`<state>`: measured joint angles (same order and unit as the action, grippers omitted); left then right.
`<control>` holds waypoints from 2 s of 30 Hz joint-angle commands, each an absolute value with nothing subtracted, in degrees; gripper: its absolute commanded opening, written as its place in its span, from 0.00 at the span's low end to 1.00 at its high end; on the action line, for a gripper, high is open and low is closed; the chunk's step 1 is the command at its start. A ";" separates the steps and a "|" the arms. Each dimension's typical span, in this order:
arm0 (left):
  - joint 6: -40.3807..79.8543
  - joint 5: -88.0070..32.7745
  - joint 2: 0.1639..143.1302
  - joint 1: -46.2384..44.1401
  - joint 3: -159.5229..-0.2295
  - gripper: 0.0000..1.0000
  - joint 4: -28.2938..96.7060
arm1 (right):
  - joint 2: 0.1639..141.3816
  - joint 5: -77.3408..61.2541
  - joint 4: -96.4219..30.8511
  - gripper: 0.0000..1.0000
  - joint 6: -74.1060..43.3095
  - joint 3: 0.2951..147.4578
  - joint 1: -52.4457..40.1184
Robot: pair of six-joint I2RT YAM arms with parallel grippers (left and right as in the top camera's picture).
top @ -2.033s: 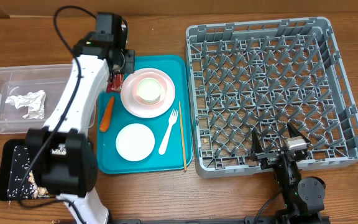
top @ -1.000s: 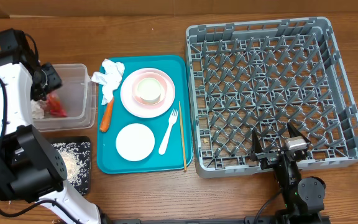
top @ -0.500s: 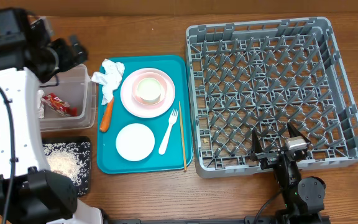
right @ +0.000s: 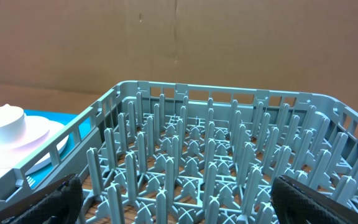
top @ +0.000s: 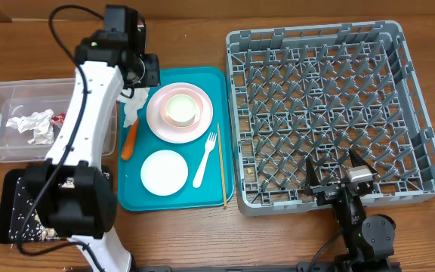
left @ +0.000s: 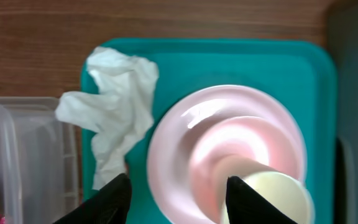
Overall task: Sort waste into correct bins and load items into the dishwasher
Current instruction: 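Grasp the remaining white napkin on the teal tray with the left gripper, then drop the napkin into the clear bin with the left gripper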
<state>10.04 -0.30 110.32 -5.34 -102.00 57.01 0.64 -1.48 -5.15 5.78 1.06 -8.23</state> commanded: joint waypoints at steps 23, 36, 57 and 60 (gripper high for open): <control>8.99 8.12 126.98 -3.97 -102.54 0.56 52.95 | 0.16 -1.32 -4.82 1.00 5.85 0.47 -7.86; 8.97 9.61 129.03 -2.39 -102.00 0.55 51.16 | 0.16 -1.32 -4.82 1.00 5.82 0.47 -7.86; 10.07 6.35 123.17 -2.02 -110.76 0.04 59.70 | 0.16 -1.32 -4.82 1.00 5.82 0.47 -7.86; 13.96 5.72 117.95 -2.00 -112.97 0.04 63.48 | 0.16 -1.32 -4.82 1.00 5.85 0.47 -7.86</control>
